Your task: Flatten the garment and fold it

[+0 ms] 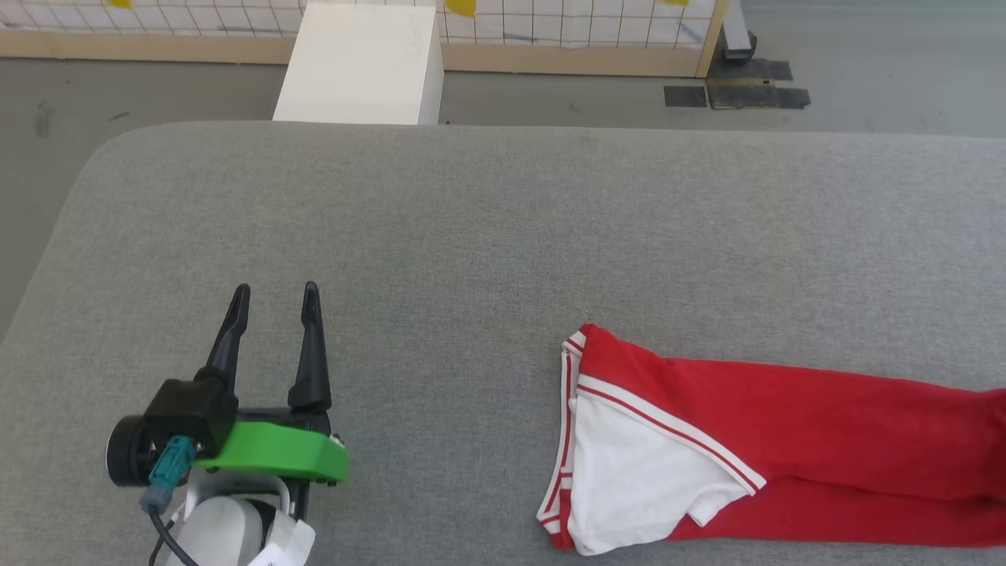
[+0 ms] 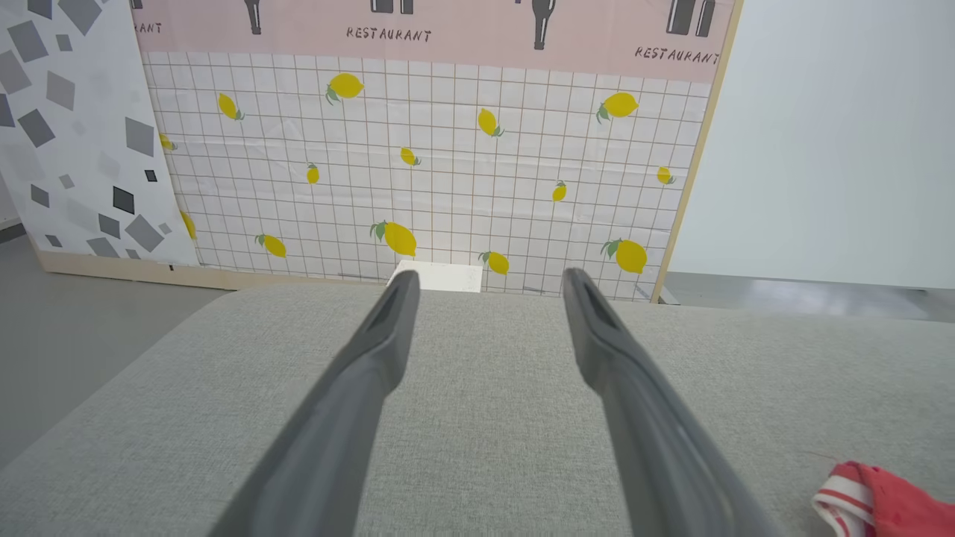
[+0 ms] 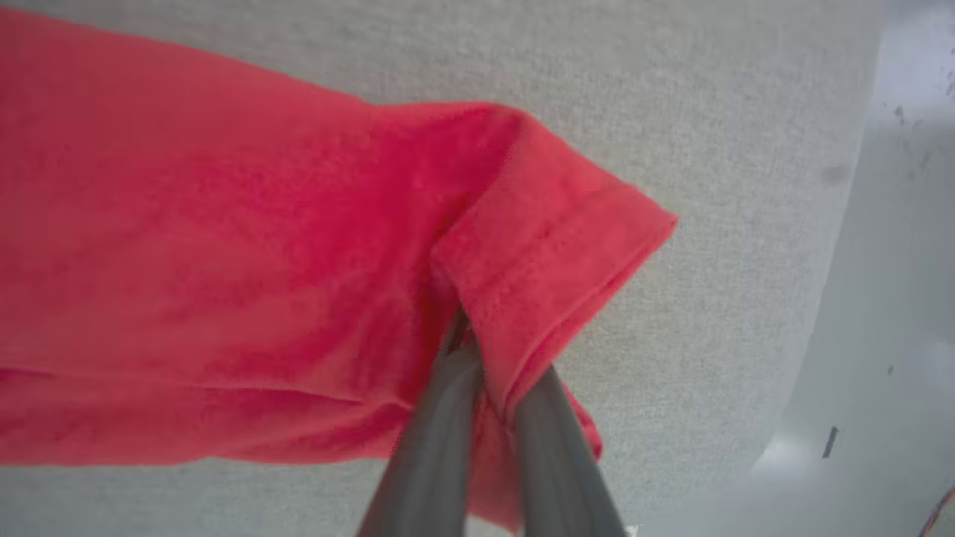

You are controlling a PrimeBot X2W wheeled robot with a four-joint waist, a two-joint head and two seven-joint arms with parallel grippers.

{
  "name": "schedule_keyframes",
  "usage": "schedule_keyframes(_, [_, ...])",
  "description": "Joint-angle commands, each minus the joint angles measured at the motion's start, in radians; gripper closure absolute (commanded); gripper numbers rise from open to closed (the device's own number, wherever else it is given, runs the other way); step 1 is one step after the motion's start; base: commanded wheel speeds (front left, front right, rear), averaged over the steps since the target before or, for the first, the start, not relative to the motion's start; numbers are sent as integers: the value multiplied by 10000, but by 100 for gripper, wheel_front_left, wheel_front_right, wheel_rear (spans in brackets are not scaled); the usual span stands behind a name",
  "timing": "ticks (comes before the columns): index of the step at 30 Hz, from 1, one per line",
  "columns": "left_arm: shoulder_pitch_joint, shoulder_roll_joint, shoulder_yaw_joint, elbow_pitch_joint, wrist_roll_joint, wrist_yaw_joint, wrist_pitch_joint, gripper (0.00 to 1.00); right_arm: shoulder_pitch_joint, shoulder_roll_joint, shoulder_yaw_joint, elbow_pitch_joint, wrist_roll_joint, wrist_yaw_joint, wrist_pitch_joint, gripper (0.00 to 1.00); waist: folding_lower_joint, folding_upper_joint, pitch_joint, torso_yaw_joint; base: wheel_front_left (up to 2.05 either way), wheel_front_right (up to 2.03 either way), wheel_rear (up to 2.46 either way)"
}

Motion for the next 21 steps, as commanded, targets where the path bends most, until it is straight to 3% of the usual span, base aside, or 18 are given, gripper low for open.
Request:
schedule_keyframes(1, [144, -50, 63, 30, 64, -53, -47, 0, 163, -113, 120, -616, 110, -19, 334, 100, 0, -1, -91, -66, 0, 0, 0])
schedule_keyframes(7, [236, -117, 125, 80, 87, -170, -47, 0, 624, 145, 445, -3770, 680, -19, 1848, 100, 0, -1, -243, -137, 0, 0, 0])
schedule_keyframes(12, [187, -198, 132, 110, 123, -279, -47, 0, 734, 895, 1238, -5642, 893, -19, 2456, 100, 0, -1, -277, -42, 0, 0, 0])
schedule_keyframes(16, [213, -259, 190, 94, 146, -336, -47, 0, 477, 1583, 2086, -6177, 1028, -19, 2507, 100, 0, -1, -270, 93, 0, 0, 0])
schedule_keyframes(21, [260, -337, 266, 92, 183, -404, -47, 0, -132, 2535, 3047, -5949, 948, -19, 2150, 100, 0, -1, -205, 293, 0, 0, 0])
